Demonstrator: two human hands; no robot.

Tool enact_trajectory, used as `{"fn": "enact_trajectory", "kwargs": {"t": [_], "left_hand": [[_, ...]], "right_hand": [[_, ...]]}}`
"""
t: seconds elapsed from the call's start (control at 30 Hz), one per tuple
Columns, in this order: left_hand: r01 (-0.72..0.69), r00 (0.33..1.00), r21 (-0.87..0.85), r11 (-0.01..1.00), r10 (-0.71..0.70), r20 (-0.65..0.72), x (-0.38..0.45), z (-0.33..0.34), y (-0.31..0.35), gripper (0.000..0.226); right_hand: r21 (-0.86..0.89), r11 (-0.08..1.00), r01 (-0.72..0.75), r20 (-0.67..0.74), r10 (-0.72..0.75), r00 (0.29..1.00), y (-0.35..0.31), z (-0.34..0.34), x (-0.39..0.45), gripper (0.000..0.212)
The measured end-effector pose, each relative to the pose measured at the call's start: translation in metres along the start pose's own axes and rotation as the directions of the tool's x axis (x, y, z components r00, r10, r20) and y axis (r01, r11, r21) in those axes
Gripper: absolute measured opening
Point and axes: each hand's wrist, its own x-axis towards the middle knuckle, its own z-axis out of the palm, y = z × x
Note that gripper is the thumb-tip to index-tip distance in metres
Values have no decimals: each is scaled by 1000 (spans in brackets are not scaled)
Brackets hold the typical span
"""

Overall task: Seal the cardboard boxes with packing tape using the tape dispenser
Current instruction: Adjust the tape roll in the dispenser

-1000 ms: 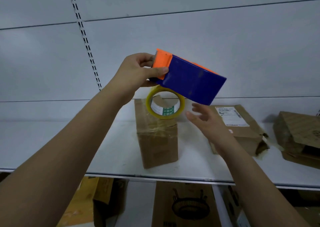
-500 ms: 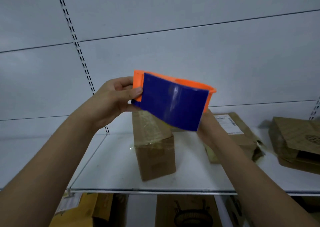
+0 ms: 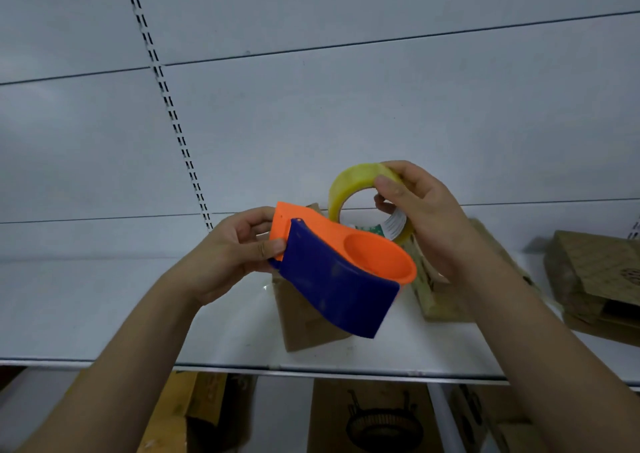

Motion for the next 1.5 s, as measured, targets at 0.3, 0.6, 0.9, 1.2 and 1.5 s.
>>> {"fn": "enact_trajectory", "kwargs": {"t": [0.3,0.6,0.9,1.2,1.5], "left_hand": [[-218,960,-147,965,186,-208,-4,16,-23,47],[-260,954,-124,958,235,-185,-8,26,-23,44],[-256,929,32,966,255,-267,-12,27,-15,44],[-186,957,252,950,233,-171,-28,16,-4,44],[-202,954,274,940,252,-162,-46,-6,-1,43]], "right_hand": [[80,993,-92,-68,98,993,-12,6,-22,43],[298,772,-561,129,550,825,-4,4,-31,26],[181,725,-665,224,628,745,-14,-7,-23,38],[119,695,-709,237,674,700,-9,-15,-13,63],[76,789,-609,380,542,750,-21,2,-7,81]]}}
